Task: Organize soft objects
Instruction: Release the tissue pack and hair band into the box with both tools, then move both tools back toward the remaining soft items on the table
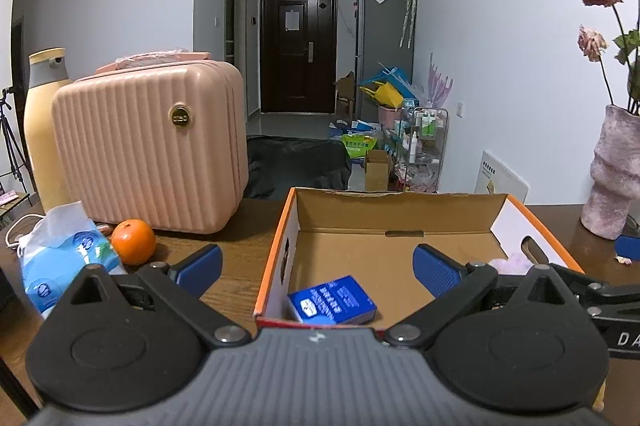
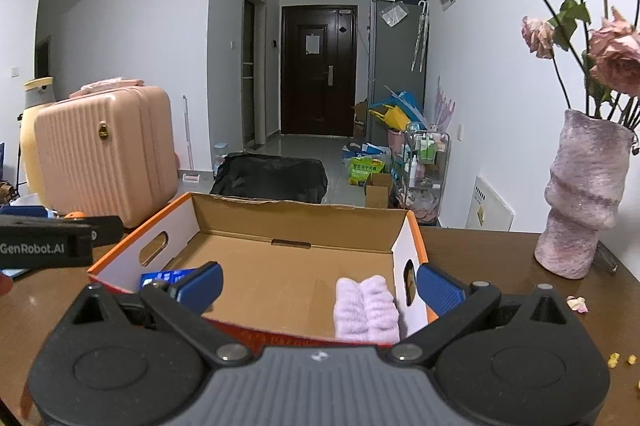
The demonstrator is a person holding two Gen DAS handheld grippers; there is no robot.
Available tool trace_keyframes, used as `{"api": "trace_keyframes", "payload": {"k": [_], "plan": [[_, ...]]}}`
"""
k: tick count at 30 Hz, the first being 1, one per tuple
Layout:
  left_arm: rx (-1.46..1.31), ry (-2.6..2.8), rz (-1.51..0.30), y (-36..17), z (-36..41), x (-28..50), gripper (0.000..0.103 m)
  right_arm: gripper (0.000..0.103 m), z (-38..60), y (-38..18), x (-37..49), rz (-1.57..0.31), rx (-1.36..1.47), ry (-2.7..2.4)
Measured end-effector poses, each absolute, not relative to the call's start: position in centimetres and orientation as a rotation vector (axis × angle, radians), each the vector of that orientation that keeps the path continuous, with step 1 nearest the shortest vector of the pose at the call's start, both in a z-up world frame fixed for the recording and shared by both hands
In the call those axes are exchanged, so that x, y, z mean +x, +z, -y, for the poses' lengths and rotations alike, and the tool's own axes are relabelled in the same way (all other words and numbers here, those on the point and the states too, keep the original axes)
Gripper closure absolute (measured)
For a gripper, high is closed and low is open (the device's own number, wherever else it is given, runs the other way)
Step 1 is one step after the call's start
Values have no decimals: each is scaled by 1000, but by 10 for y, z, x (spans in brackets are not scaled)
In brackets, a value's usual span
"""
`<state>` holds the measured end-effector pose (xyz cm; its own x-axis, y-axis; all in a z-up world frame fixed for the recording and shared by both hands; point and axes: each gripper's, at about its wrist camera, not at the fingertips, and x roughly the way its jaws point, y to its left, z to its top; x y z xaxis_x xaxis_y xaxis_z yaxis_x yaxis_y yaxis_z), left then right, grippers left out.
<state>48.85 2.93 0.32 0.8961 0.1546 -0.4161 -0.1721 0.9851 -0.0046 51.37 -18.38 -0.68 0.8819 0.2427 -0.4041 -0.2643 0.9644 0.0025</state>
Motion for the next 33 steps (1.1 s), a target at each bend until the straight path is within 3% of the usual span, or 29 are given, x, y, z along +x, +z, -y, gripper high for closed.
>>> {"api": "trace_keyframes", "payload": {"k": [33], "plan": [[26, 146, -331, -4, -19, 342, 0, 0, 188, -25, 372, -354, -108, 296]]}}
